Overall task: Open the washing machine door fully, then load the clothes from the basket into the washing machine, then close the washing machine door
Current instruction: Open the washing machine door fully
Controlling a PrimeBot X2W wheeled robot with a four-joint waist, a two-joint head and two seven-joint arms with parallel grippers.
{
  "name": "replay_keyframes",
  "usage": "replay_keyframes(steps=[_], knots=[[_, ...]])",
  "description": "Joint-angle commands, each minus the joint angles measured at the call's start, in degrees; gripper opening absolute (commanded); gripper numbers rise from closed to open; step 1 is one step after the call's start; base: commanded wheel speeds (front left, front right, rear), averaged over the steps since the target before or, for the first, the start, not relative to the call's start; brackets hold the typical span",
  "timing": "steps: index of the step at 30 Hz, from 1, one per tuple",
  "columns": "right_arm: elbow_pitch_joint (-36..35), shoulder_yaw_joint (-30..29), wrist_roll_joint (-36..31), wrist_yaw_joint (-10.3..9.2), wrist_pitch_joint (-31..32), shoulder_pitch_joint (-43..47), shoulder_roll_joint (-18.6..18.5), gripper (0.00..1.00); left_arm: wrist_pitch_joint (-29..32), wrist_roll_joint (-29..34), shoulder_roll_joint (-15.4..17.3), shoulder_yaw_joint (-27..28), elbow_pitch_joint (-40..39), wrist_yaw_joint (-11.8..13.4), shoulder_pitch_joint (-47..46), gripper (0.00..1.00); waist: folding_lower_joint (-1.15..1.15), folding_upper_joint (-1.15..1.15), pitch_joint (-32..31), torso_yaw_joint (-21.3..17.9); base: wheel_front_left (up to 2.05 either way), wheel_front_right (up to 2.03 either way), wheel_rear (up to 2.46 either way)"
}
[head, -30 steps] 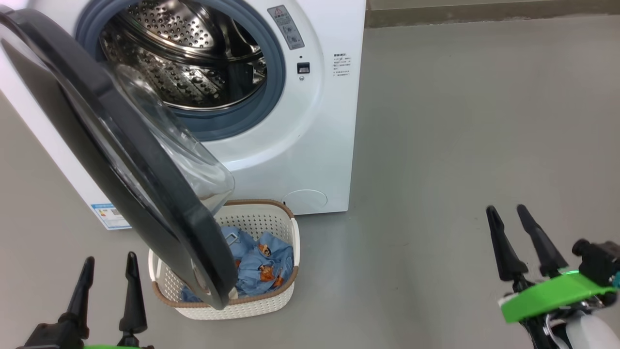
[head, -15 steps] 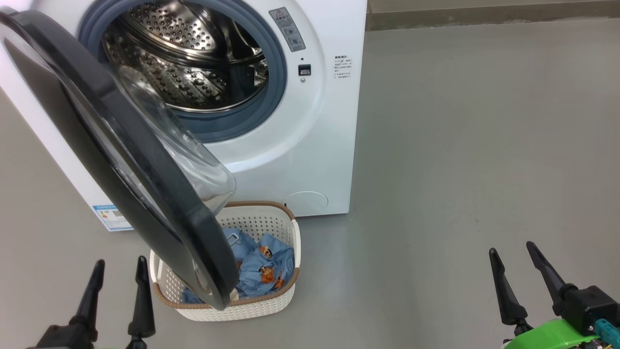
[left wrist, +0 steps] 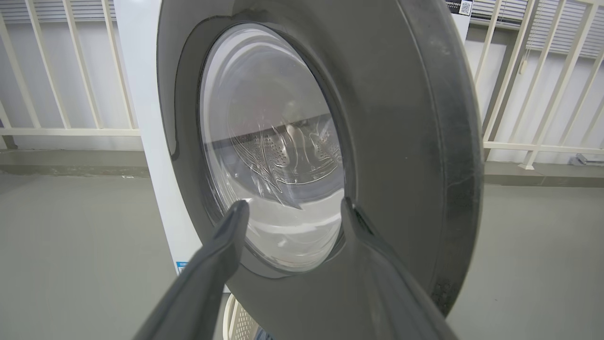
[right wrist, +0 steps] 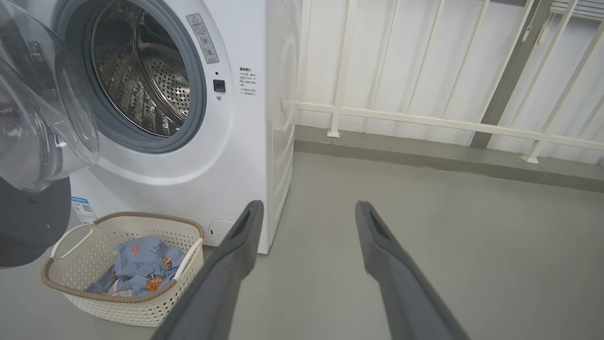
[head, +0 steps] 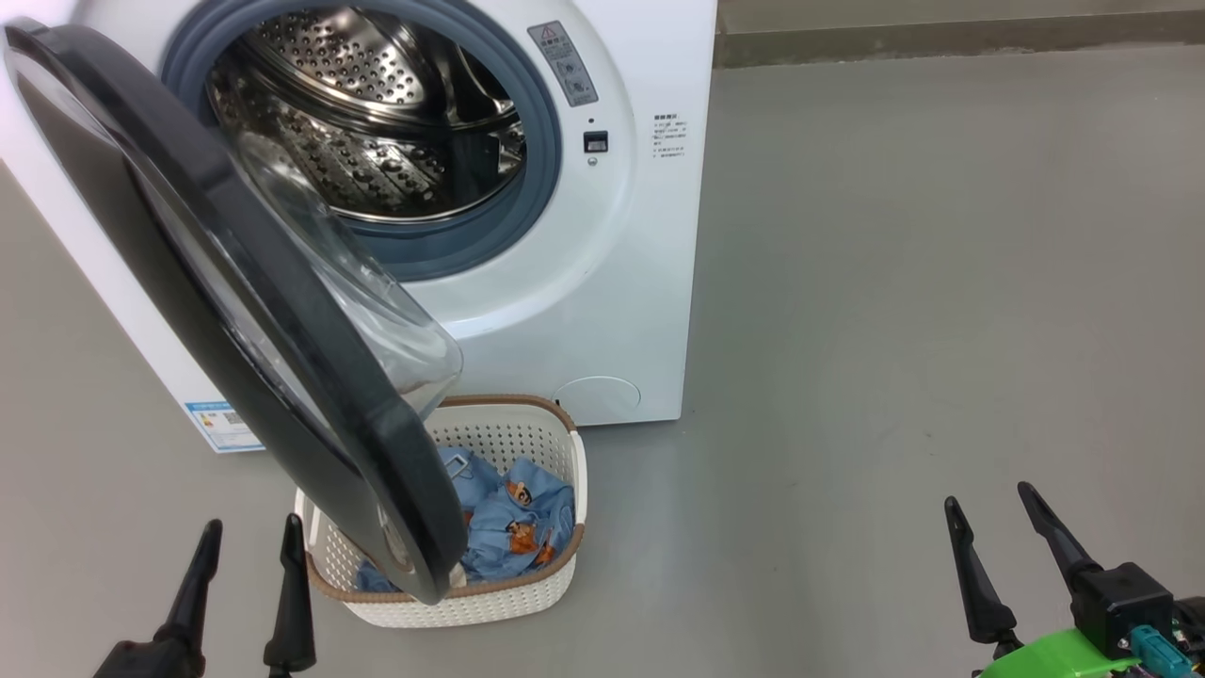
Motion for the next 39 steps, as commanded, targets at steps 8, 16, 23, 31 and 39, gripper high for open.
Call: replay_keyframes(steps=[8, 16, 23, 31, 39], knots=[[-0.3, 1.0, -1.2, 0.09, -0.7, -0.1, 0.0, 1.0, -0.3, 0.4, 1.0, 1.8, -0.4, 0.3, -1.4, 1.0, 0.0, 0.0, 0.0, 0.0, 0.0, 0.0, 0.0], [-0.1, 1.0, -1.0, 0.09, -0.7, -0.3, 0.3, 1.0, -0.3, -0.1, 1.0, 1.6, 0.3, 0.0, -1.5, 0.0, 0.0, 0.0, 0.1, 0.0, 0.0, 0.0, 0.0], [0.1, 0.7, -0.6, 0.09, -0.7, -0.5, 0.5, 1.0, -0.3, -0.8, 1.0, 2.2, -9.2, -0.6, -4.3, 0.0, 0.0, 0.0, 0.3, -0.1, 0.0, 0.0, 0.0], [0.4, 0.8, -0.3, 0.09, -0.7, -0.8, 0.6, 1.0, -0.3, 0.4, 1.0, -2.1, -23.7, -1.3, -8.5, 0.0, 0.0, 0.0, 0.6, -0.1, 0.0, 0.0, 0.0], [1.0, 1.3, -0.4, 0.09, -0.7, -1.1, 0.7, 1.0, -0.3, -0.4, 2.6, -17.9, -24.9, -1.5, -9.7, 0.0, 0.0, 0.0, 1.0, -0.5, 0.0, 0.0, 0.0]])
